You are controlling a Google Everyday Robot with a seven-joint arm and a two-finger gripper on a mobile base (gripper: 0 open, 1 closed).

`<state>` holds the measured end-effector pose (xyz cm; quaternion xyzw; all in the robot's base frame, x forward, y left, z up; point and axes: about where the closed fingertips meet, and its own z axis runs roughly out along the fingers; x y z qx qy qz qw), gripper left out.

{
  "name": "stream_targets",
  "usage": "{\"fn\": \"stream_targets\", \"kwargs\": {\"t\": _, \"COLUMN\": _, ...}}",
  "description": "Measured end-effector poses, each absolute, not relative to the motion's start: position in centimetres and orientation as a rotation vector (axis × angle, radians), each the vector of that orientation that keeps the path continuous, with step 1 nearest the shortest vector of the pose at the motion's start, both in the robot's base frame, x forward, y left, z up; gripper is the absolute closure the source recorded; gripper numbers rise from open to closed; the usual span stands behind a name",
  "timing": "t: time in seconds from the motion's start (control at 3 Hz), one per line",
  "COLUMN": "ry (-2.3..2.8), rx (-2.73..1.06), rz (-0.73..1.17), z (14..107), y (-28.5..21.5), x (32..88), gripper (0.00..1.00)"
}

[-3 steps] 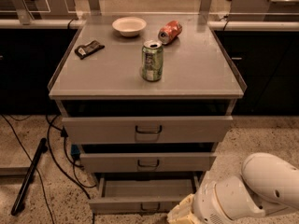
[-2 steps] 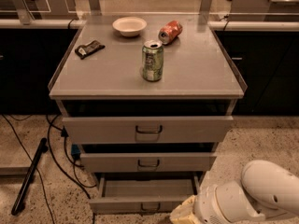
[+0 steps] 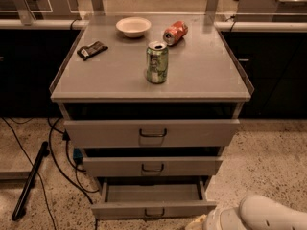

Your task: Close bottom drawer

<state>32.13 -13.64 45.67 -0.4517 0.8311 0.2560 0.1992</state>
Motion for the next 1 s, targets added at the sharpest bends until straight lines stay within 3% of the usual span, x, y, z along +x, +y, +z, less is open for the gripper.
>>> {"fn": "stream_targets", "kwargs": {"t": 1.0, "ry": 2.330, "rx": -1.135, "rz": 0.722, "z": 40.6, "y": -13.7, "x": 32.6, "gripper": 1.00}}
